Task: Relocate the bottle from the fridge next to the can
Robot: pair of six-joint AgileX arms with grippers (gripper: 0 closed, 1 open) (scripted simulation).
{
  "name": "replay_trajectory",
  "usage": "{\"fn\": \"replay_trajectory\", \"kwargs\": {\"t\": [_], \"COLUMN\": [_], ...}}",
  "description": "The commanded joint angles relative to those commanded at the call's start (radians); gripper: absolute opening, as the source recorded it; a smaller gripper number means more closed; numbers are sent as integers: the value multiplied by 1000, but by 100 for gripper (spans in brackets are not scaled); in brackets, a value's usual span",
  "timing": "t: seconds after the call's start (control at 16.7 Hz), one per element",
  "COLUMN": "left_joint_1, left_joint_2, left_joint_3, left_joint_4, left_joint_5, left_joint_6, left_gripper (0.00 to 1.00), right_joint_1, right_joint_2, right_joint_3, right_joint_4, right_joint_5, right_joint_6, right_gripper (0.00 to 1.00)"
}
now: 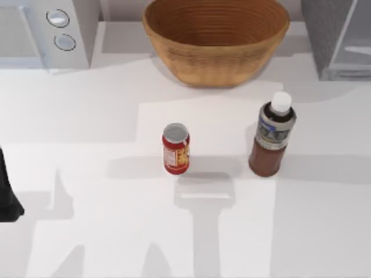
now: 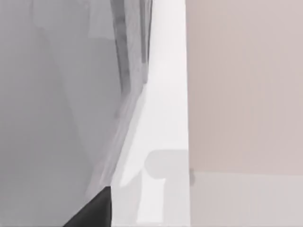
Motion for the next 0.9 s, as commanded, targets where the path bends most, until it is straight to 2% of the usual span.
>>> {"fn": "replay_trajectory", "kwargs": {"t": [0.24,0.42,0.6,0.9], "left_joint_1": [0,0,0,0], "left_joint_2": [0,0,0,0], "left_joint_3": [0,0,0,0], "left_joint_4": [0,0,0,0], "left_joint_5": [0,0,0,0], "left_joint_6": [0,0,0,0], "left_gripper": [100,100,100,100], "right_joint_1": [-9,50,186,522], "right_joint_2": [-6,-18,-44,-114], "right_joint_3": [-6,-26,-69,-173], "right_joint_4": [3,29,85,211], "right_joint_5": [0,56,167,417], "right_joint_6": [0,49,146,365], "right_gripper": [100,100,100,100]}}
